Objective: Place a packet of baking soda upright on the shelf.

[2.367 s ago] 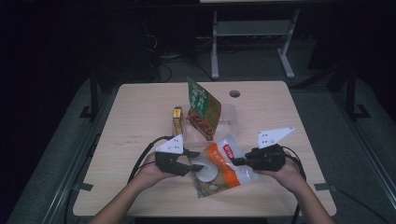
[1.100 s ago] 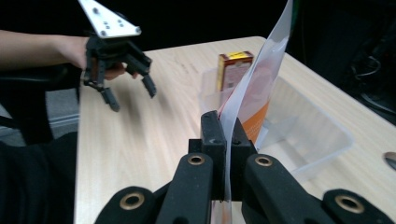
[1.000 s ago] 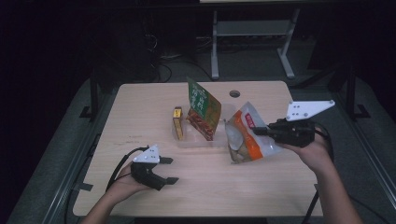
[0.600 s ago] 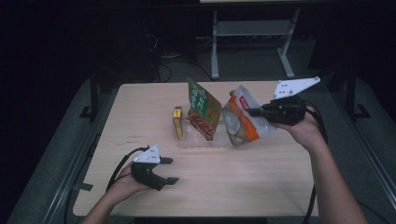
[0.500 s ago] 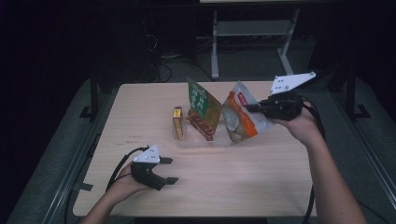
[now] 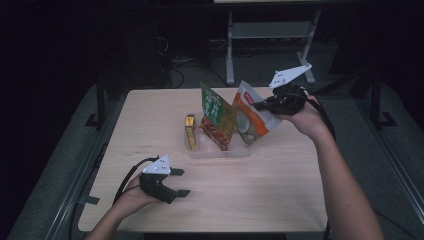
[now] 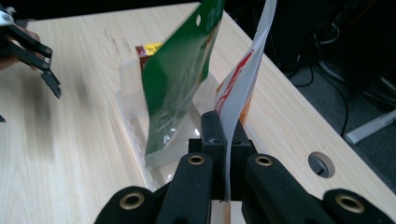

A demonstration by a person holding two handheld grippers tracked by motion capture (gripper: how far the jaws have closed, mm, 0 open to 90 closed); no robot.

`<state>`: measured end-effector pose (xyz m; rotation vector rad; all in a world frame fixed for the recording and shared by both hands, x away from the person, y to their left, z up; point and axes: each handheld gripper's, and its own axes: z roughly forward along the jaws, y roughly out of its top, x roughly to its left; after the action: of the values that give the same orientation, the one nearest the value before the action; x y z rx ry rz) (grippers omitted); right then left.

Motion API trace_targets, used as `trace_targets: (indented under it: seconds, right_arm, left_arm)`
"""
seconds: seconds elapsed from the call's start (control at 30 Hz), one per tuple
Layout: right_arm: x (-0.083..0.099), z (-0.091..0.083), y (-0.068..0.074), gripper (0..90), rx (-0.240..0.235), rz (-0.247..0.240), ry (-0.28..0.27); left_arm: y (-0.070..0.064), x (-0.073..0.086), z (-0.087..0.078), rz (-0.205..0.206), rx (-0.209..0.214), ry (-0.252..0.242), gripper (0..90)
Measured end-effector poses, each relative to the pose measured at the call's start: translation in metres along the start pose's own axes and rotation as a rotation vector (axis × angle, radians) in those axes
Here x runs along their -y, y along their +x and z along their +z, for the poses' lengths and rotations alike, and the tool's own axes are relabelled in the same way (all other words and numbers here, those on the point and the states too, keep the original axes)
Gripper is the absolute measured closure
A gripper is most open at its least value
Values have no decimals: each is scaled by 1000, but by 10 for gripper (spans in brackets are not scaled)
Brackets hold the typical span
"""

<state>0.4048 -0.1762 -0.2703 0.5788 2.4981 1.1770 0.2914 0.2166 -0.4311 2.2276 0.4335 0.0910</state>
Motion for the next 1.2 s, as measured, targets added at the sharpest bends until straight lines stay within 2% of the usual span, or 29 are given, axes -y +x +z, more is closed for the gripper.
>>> trace_targets:
  seconds: [0.43,0.63,0.77,0.93,1.07,1.2]
  right_arm:
    - [8,28,-11,900,-8,48,74]
    - [9,39,-14,900,-12,74,84]
    - [11,41,-13,885,-8,87,79]
    - [15,39,-12,760,-11,122,51]
    - [19,35,-12,594,3,141,48]
    - [22,29,-11,434,23,160,22]
  left_arm:
    - [-1,0,2,-10,10,1,247]
    - [-1,0,2,-10,12,1,247]
    - [-1,0,3,-3,16,4,247]
    - [-1,0,3,-6,14,2,247]
    - [-1,0,3,-5,15,4,247]
    - [0,0,3,-12,16,5,247]
